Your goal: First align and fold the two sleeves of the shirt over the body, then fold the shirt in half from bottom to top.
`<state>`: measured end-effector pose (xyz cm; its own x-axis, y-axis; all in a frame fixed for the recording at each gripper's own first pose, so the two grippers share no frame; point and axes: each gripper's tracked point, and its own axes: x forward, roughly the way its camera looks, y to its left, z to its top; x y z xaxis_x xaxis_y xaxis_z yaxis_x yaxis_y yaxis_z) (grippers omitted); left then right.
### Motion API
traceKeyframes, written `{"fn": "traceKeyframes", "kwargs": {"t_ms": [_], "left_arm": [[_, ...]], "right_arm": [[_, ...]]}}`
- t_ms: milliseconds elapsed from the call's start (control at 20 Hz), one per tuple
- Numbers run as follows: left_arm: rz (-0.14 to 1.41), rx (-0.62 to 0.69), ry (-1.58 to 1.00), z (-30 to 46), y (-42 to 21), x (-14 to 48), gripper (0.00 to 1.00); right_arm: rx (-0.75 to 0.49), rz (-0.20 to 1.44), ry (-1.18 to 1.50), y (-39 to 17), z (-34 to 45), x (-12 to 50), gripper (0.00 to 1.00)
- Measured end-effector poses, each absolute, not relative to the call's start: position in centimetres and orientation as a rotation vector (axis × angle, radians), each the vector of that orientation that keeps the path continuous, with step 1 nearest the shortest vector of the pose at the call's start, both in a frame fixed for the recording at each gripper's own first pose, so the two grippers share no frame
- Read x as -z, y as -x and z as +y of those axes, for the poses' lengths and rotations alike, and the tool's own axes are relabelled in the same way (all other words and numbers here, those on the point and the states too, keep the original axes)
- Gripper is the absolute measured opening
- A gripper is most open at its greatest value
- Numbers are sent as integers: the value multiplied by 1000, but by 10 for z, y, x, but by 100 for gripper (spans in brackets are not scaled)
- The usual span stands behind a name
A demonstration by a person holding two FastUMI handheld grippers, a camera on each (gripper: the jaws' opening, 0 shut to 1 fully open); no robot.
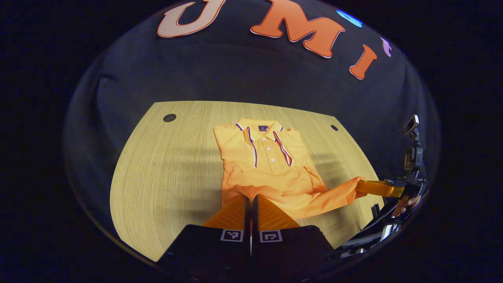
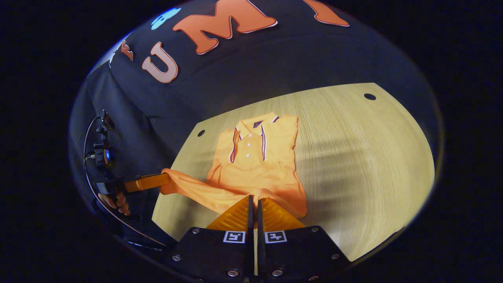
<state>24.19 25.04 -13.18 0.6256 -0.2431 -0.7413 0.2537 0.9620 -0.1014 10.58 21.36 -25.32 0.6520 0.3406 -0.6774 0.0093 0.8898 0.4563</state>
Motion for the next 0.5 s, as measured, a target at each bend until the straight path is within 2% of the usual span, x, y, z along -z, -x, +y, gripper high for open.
{"fn": "traceKeyframes", "kwargs": {"t_ms": [500], "left_arm": [[779,349,-121,248,-366,117,1]], "right_arm": [[-156,846,-394,-198,221,242,4]]}}
